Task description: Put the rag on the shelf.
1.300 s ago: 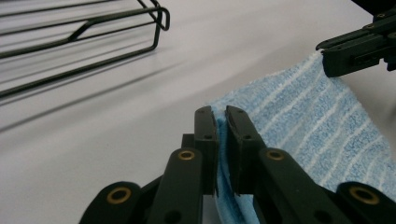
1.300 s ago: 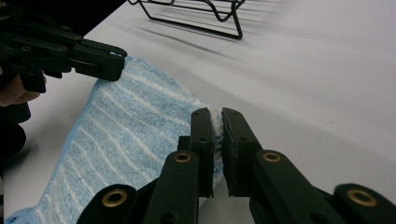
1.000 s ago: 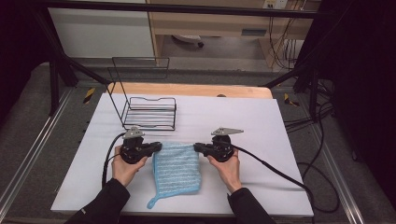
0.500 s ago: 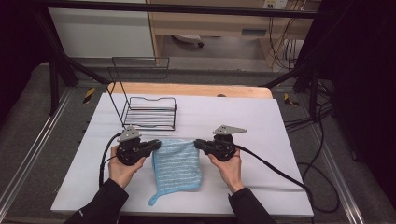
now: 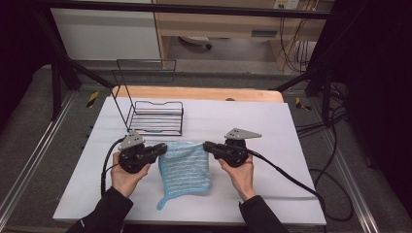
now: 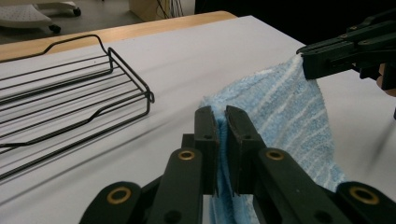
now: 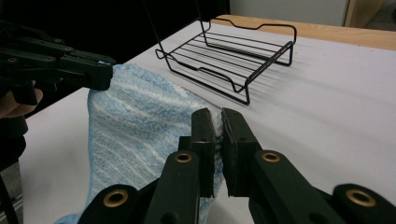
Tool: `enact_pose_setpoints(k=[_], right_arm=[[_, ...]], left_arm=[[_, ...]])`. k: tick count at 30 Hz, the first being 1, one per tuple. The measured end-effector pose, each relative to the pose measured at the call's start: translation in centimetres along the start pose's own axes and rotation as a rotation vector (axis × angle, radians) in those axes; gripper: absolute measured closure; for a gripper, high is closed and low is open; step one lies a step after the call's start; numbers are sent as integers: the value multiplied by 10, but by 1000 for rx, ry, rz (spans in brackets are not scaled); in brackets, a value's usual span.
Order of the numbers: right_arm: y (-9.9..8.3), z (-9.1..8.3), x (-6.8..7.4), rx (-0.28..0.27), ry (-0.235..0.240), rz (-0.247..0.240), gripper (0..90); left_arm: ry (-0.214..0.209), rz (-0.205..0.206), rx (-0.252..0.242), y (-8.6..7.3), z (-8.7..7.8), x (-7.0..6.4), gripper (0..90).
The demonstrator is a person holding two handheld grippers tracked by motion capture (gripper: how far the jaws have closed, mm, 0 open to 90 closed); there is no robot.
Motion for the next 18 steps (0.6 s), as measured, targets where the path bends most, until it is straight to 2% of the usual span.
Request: enact_pose_setpoints(k=[4,18], right_arm=[[2,-3,1,-11,3,-1,847],[13,-16,17,-62,-28,-66,847]], left_arm=[[-1,4,-9,1,-2,-2,837],[13,0,-64,8,-15,-2,837]])
Point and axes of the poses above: each handheld gripper's, and its own axes: z roughly forward along the jaws, y roughly out of its top, x roughly to its left, the point moved 2 cm from there along z, roughly forward along the jaws, and after that the axes turned 11 degrees about x, right-handed, at the moved point
